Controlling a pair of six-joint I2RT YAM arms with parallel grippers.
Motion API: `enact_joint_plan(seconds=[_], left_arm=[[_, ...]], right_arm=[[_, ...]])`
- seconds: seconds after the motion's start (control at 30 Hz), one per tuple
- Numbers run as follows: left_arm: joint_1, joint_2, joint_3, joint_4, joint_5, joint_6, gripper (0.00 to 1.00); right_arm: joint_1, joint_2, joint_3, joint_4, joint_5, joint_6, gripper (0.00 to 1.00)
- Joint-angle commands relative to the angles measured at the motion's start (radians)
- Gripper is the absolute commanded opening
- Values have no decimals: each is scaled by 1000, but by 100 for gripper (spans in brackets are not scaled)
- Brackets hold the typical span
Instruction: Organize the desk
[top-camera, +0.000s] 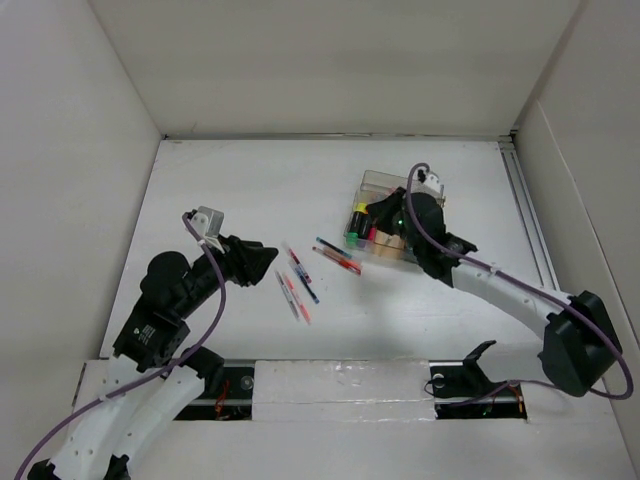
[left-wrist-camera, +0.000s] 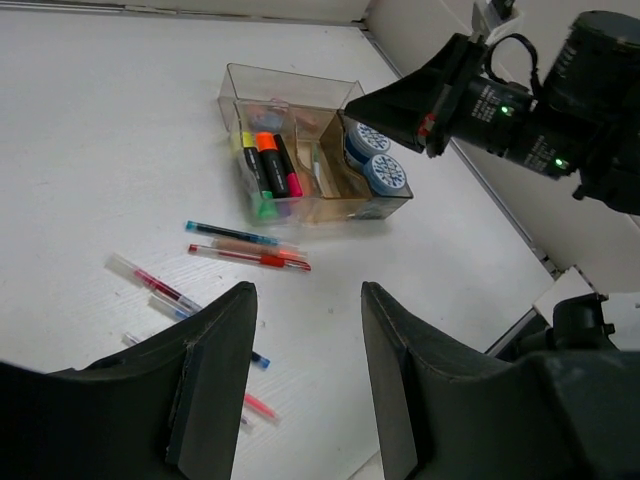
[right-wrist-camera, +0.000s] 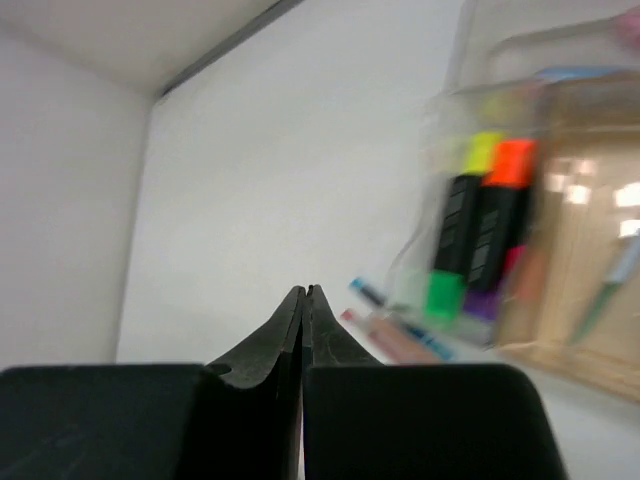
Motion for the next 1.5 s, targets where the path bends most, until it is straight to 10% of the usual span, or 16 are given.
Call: enact_joint_plan(seconds=[0.0,0.43,1.47], left_arm=[[4,28,11,55,-2,16,42],[4,41,14,53,-7,18,41],[4,21,12,59,0,18,42]], right_arm=[[150,-24,-14,35,2,-88,0],[562,410,211,-50,167,-164,34],[641,637,374,-129,211,-195,27]])
